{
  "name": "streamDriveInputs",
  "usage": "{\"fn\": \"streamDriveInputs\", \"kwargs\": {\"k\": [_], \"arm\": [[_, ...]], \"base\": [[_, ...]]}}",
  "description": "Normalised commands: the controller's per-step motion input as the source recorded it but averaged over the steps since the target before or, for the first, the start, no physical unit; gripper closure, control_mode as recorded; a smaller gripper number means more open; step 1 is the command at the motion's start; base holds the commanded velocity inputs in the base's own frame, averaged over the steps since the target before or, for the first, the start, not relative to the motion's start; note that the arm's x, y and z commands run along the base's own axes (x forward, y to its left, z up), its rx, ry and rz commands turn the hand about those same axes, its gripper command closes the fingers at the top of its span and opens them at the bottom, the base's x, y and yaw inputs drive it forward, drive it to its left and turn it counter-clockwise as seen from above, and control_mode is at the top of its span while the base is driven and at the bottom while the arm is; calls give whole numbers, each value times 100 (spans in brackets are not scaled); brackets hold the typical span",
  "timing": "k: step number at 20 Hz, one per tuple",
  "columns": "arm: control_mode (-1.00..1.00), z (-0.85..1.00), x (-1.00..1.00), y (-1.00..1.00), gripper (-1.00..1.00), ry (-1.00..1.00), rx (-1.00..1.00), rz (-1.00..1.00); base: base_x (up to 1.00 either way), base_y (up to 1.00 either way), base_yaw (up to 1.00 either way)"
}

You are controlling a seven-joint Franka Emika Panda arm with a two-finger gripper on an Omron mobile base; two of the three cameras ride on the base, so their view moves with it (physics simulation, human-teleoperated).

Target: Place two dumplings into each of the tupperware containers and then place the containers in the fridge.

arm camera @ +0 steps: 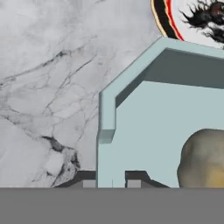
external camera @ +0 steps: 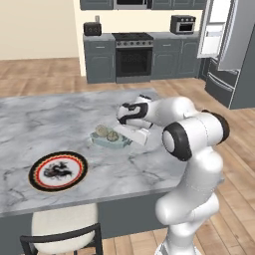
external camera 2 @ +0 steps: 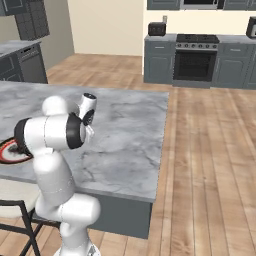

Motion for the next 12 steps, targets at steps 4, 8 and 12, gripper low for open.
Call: {"fn": "streamDriveInputs", "kwargs": {"k": [4,8,12], "arm": [[-100,68,-81,-70,100,-30,17,-19],[-100,63,-99,-75,100,-31,1,-21],[-100,67,-100,-50,100,-23,-1,-22]], "base": [[0,0,0],[0,0,0],[0,0,0]]}}
